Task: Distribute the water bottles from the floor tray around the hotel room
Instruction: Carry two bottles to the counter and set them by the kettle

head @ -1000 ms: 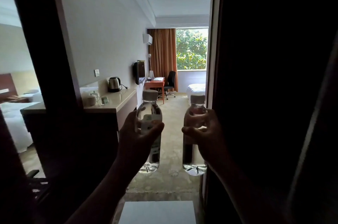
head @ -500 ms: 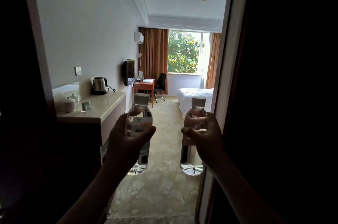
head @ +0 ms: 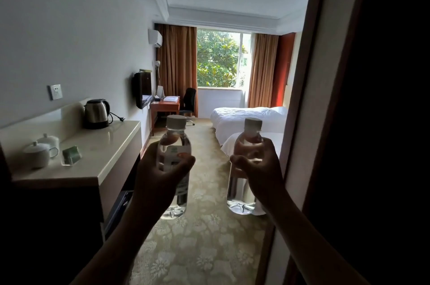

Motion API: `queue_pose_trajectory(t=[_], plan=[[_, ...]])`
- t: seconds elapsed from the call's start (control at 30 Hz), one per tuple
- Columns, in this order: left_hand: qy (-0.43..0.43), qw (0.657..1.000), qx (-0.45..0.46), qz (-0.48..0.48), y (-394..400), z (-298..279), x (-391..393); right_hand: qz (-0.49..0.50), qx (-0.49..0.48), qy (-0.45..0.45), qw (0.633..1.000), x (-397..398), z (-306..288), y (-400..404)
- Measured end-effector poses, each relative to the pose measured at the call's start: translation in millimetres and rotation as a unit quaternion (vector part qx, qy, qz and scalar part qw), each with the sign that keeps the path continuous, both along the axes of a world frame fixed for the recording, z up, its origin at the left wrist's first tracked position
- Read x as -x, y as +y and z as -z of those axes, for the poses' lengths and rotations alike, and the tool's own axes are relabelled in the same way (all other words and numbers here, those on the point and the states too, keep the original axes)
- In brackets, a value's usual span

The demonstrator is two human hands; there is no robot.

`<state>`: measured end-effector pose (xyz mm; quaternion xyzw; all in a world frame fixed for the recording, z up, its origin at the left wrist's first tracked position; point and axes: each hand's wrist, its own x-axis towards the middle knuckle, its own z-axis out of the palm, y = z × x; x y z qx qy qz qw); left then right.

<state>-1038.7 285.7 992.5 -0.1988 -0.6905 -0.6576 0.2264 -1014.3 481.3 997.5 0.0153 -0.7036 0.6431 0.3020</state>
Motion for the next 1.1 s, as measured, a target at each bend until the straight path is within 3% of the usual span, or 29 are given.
queue_pose_trajectory(t=[0.2, 0.47, 0.73, 1.1], plan=[[-0.016, 0.999, -0.004, -0.027, 23.7, 14.7, 110.9, -0.009, -0.020, 0.016, 1.000, 120.6, 14.5, 26.8], [-0.009, 0.994, -0.018, -0.103, 43.0, 5.2, 271.6, -0.098, -0.001, 0.037, 0.995, 308.1, 10.2, 50.3], [0.000, 0.991, -0.009, -0.131, 38.5, -0.8, 415.9, -0.153, -0.020, 0.043, 0.987, 470.5, 5.3, 36.6], [0.004, 0.993, -0.012, -0.115, 4.9, 17.8, 682.6, -0.133, -0.046, 0.007, 0.990, 721.7, 17.7, -8.2]])
